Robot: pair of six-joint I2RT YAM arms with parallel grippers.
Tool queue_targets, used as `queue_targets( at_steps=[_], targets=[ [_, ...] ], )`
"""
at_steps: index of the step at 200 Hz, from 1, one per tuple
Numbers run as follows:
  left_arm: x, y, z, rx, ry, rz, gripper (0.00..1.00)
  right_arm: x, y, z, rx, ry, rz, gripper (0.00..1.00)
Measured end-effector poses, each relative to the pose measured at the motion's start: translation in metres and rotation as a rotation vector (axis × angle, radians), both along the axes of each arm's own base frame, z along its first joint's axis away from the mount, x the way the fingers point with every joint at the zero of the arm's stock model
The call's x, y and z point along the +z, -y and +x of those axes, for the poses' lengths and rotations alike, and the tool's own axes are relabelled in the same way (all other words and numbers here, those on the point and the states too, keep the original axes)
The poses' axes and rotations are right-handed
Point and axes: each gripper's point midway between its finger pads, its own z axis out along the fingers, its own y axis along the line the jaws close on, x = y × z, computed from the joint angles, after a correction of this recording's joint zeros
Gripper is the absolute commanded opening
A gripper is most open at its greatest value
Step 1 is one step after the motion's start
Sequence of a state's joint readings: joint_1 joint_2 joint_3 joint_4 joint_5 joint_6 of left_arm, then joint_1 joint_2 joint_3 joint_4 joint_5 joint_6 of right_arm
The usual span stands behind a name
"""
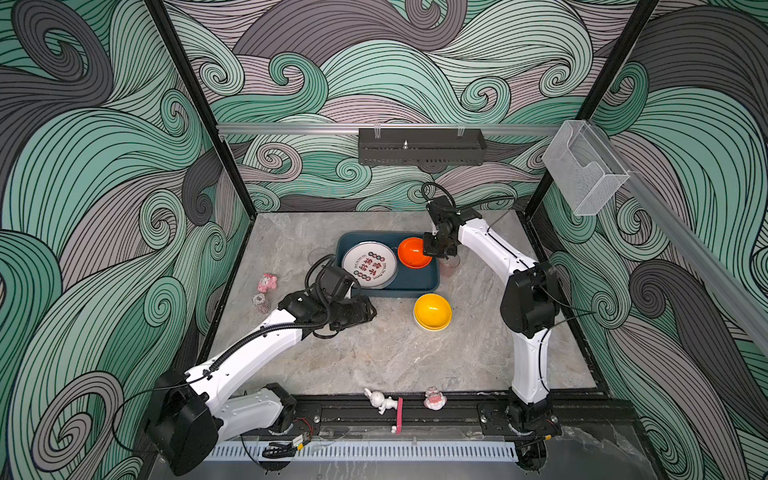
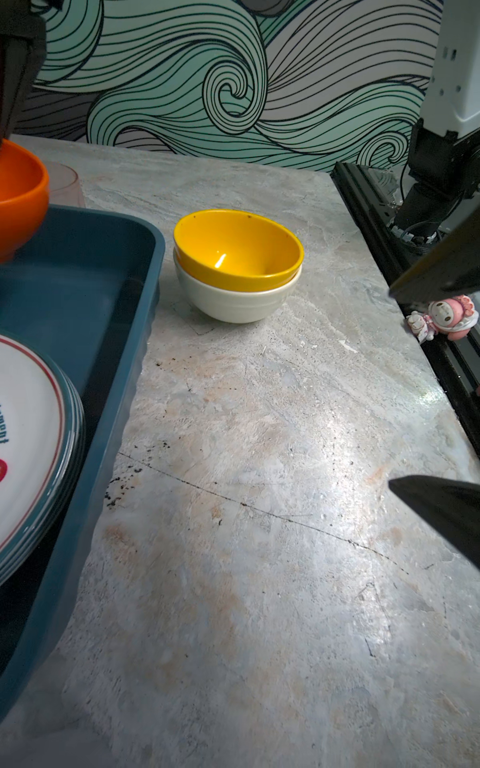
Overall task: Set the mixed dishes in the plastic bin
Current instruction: 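Carry the orange bowl with the right gripper into the teal bin, then lower the orange bowl into the bin beside the plates and release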
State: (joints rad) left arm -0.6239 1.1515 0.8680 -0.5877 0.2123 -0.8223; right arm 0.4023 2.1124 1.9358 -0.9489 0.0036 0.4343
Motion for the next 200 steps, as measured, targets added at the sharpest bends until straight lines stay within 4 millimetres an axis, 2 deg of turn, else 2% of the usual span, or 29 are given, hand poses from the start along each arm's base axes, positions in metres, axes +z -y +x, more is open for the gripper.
queue_targets(
  at_steps=[74,118,200],
  targets=[
    [-0.006,-0.003,-0.003,0.007,-0.023,0.005,0.68,-0.023,0.002,0.038,-0.038,0.020,-0.040,0.00],
    [-0.009,-0.002,-0.003,0.008,-0.032,0.007,0.68,-0.040,0.001,0.046,-0.046,0.001,-0.051,0.00],
    [-0.017,-0.002,-0.006,0.001,-0.070,0.020,0.68,-0.052,0.002,0.053,-0.055,-0.004,-0.067,0.00]
  ],
)
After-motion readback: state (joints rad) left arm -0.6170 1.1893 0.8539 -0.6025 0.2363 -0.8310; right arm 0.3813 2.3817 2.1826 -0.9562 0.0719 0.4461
